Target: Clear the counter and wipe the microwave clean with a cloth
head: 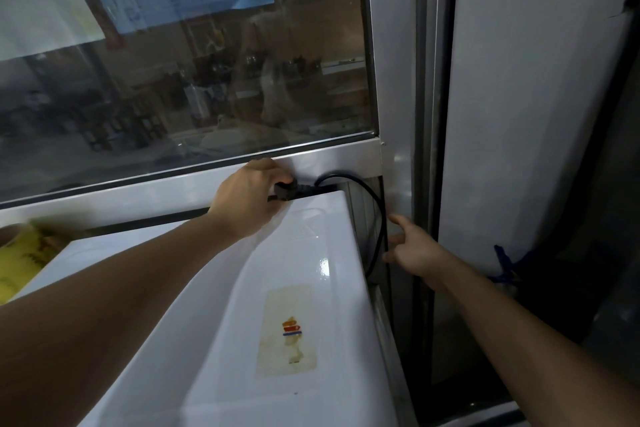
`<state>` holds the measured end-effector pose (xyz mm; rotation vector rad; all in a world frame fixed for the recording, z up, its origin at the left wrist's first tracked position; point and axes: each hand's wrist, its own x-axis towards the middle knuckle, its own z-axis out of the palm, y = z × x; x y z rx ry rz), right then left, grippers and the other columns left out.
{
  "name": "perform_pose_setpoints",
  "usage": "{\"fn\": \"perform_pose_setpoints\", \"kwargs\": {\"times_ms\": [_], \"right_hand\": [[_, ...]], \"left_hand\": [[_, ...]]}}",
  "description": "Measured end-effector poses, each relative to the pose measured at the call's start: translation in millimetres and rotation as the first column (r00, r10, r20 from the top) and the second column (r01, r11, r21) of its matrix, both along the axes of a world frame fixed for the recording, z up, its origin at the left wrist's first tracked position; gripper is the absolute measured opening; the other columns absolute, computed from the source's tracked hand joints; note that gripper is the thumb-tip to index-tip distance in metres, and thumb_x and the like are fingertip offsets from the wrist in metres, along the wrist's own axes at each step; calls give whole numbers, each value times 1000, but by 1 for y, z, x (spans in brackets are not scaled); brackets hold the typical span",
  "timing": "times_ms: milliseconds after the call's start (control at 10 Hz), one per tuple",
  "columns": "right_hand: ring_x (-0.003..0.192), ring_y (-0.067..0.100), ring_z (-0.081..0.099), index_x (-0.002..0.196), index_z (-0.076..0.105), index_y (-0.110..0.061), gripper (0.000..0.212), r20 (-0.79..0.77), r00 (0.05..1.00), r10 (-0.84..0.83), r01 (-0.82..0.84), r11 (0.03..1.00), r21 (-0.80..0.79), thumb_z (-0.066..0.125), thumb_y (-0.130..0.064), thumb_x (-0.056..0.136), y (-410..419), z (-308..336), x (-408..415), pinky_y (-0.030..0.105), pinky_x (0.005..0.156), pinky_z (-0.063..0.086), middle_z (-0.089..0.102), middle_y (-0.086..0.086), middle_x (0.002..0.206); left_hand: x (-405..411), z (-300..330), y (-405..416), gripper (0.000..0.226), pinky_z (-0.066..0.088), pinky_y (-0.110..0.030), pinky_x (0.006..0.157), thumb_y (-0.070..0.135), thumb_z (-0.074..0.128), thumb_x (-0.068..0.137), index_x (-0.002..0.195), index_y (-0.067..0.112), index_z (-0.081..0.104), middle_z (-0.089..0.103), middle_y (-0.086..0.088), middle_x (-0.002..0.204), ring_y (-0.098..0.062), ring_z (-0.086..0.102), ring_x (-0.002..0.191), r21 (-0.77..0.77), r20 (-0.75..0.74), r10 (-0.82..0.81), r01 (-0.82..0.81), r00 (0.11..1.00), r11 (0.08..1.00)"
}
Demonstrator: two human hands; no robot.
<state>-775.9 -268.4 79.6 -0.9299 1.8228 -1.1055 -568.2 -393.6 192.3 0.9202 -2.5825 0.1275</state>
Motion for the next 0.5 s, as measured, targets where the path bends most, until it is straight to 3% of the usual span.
{"fn": "perform_pose_setpoints", "kwargs": {"times_ms": [100, 300, 500], "right_hand": [[127, 27, 43, 148, 19, -25, 82, 7, 1000, 3, -3, 1000, 3, 62, 4, 84, 6, 2, 2, 26, 85, 40, 38, 14, 145], [128, 24, 42, 148, 19, -25, 88, -23, 1000, 2, -2, 1000, -10, 69, -1, 79, 21, 15, 4, 25, 90, 38, 39, 12, 145], [128, 23, 43, 147, 21, -23, 89, -58, 998, 3, -6, 998, -58, 73, -5, 77, 39, 37, 10, 25, 92, 36, 40, 13, 145]], "left_hand": [[7, -1, 4, 41, 49, -40, 88, 23, 68, 81, 121, 19, 61, 55, 3, 126, -21, 51, 115, 38, 61, 11, -13, 998, 999], [14, 11, 17, 60, 39, -39, 102, 30, 71, 79, 133, 20, 47, 45, 0, 138, -21, 37, 129, 122, 44, 29, -34, 999, 992], [22, 22, 34, 66, 34, -38, 106, 33, 70, 81, 138, 22, 39, 38, 1, 145, -21, 31, 133, 159, 115, 69, -87, 991, 983]]}}
